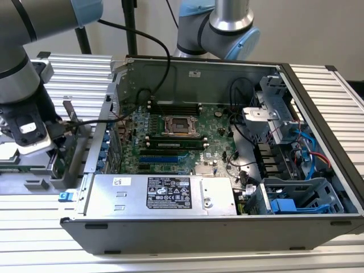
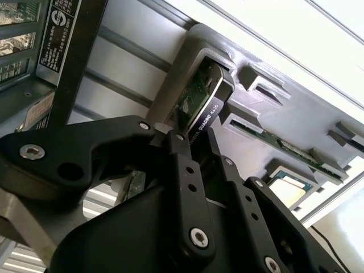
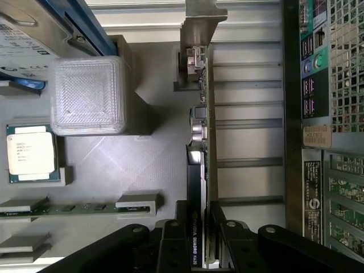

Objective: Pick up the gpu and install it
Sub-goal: 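Pick up the gpu and move the gpu toward the slot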

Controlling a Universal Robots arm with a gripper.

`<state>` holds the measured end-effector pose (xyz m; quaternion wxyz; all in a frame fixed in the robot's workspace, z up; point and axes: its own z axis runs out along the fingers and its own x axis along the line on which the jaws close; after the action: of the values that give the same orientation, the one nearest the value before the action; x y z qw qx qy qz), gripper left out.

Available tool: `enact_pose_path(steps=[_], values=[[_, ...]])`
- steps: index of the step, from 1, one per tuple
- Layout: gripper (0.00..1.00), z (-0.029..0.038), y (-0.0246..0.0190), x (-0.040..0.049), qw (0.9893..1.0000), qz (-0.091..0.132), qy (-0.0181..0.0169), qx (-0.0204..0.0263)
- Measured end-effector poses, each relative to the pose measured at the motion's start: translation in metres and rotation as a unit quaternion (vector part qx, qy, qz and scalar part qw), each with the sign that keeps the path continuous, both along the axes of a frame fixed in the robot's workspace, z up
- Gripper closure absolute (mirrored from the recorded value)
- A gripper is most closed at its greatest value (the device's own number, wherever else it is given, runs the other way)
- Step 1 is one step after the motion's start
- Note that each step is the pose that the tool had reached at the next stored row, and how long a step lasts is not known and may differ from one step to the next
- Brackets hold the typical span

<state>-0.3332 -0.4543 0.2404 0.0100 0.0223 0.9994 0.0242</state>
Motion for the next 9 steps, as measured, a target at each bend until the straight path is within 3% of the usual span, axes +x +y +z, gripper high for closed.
enact_pose_path(steps=[9], values=[[1.00, 0.0108, 0.0000, 0.0001, 1.0000, 0.000, 0.0000, 0.0000]])
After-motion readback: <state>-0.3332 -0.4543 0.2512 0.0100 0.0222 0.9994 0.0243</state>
